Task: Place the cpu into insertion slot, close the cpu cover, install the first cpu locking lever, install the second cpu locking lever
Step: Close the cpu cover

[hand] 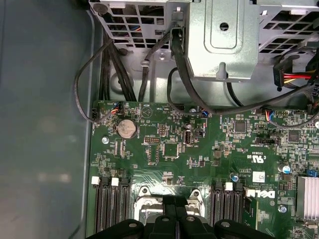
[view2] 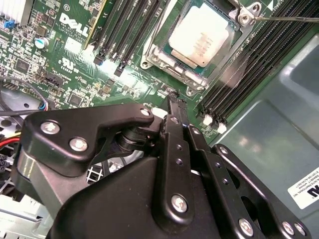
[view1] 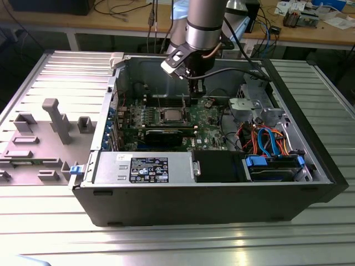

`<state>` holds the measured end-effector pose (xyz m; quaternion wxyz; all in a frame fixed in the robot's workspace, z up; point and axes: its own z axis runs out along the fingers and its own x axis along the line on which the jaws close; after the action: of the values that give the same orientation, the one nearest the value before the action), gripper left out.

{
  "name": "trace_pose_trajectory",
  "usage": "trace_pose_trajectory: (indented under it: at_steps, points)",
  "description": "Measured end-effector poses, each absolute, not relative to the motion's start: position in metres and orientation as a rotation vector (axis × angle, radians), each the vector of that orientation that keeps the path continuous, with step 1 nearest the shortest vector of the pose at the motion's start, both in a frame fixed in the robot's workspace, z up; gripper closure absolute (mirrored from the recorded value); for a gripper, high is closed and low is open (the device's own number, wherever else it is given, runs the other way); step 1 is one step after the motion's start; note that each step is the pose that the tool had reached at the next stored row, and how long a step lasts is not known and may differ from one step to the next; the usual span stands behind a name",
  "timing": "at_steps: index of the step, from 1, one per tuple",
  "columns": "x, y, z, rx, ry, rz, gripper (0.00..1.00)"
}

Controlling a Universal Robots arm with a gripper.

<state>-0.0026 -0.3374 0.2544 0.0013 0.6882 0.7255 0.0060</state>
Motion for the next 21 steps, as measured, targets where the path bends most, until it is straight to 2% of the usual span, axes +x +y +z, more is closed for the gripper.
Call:
trace_pose_trajectory:
  at_steps: [10, 21]
  points:
    - [-0.007, -0.337, 0.254, 2.16, 2.277, 0.019, 0.89]
    - [-0.046, -0.338, 0.25, 2.157, 2.28, 0.019, 0.89]
